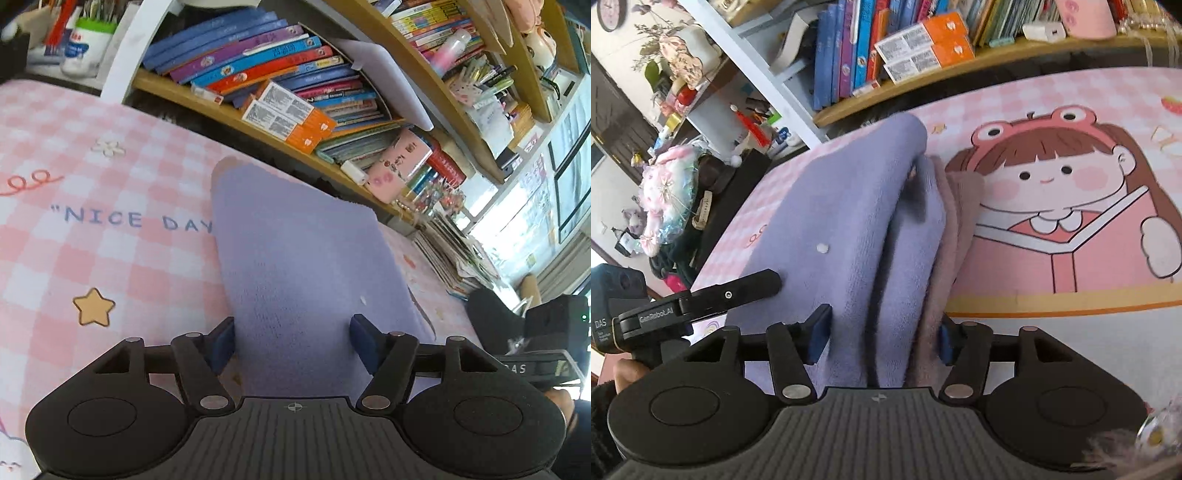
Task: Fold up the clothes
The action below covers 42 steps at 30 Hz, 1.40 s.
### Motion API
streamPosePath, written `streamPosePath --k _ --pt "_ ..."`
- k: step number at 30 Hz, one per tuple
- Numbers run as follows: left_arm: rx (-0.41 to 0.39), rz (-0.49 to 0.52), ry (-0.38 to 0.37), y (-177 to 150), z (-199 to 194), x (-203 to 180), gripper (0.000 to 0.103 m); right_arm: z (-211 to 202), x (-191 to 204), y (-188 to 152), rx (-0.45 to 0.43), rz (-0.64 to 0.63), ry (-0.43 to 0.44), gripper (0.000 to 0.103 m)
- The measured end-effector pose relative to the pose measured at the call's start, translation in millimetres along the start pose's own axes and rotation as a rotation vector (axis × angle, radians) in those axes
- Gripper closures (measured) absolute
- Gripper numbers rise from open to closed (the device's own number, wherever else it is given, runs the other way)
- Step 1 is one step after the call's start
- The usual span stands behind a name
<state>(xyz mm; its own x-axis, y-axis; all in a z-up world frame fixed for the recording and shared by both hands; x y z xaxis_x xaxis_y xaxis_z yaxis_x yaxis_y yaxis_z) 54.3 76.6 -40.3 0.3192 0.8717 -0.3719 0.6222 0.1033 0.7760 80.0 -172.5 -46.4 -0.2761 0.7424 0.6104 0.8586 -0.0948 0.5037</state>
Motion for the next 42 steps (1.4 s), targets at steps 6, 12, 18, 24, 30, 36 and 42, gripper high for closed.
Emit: streamPosePath --k 6,12,18,24,30,36,42 --pt "-0.029 0.046 0.009 -2 -1 -8 0.044 3 2 -2 0.005 -0.007 -0.006 0.062" --pt "-0.087 0.105 0.000 8 -13 -20 0.047 -12 28 -14 -0.099 -0.230 -0.038 0.070" --pt "-0.116 0.146 -0.011 28 -10 -25 0.049 -25 39 -10 -0.200 -0.366 -0.048 0.071" --pt "-0.107 0.113 -0.008 64 25 -6 0.051 -9 33 32 -0.246 -0.365 -0.064 0.071" --pt "-0.101 0.138 0.040 95 63 16 0.052 30 24 83 -0.243 -0.352 -0.073 0.071" --pt "-0.137 0.175 0.073 120 92 42 0.052 67 14 125 -0.236 -0.316 -0.070 0.071" --pt "-0.149 0.142 0.088 126 114 64 0.052 96 4 154 -0.234 -0.270 -0.054 0.071"
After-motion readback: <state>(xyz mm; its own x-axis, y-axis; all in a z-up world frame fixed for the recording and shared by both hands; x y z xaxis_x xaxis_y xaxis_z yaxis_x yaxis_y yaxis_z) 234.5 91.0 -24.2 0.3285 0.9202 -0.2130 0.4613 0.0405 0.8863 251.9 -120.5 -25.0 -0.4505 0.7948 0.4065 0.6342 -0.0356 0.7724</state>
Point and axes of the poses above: each gripper's, at about its wrist camera, not at the fingertips, and z roughly the way its jaws point, x to its left, y to its top, the point moved 3 cm from there along z, roughly the way its jaws point, and after that the axes turned 13 degrees about z, right-handed, at the moved point
